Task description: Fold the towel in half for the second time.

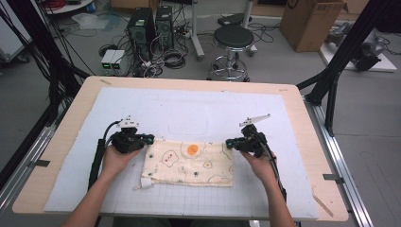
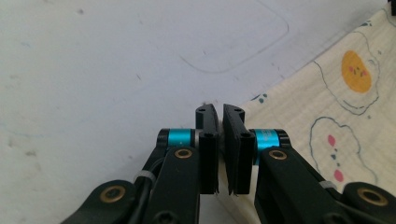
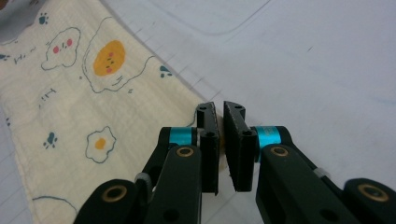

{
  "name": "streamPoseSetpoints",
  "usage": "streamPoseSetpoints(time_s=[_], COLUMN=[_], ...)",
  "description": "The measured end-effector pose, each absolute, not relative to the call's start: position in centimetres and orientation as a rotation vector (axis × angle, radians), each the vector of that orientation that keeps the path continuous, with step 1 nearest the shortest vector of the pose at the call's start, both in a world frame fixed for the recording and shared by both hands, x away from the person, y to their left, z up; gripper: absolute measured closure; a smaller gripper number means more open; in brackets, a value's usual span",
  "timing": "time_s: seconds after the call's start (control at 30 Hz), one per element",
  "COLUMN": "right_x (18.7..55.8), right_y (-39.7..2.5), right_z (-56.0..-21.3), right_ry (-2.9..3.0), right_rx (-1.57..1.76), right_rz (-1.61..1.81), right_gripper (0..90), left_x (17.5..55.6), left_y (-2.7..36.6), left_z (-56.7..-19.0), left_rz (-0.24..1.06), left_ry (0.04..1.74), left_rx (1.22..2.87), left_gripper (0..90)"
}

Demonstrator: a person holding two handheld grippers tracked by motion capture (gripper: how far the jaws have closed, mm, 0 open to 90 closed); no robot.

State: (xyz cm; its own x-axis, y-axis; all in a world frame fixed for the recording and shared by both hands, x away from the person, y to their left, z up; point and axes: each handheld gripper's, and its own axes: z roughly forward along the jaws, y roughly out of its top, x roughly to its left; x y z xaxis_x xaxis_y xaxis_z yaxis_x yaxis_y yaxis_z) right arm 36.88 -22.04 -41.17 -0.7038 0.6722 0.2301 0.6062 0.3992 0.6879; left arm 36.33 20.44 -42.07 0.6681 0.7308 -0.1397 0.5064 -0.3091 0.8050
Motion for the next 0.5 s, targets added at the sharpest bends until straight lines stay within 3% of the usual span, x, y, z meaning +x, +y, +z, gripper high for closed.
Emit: streamPoseSetpoints(time_s=[0.23, 0.5], right_x=[39.3, 41.2], right_y=[-21.9, -22.2], right_z=[-40.0, -43.0], right_ry=[2.488, 2.5], right_rx=[1.199, 1.371], right_rz=[1.262, 1.257], right_gripper=[85.0, 84.9], left_x=[38.2, 39.3], left_y=[20.7, 20.4], left_z=[-40.8, -42.6], left_rz=[0.366, 0.328], left_ry=[0.985, 1.027], left_rx=[1.923, 1.952], left_gripper=[84.3, 84.1])
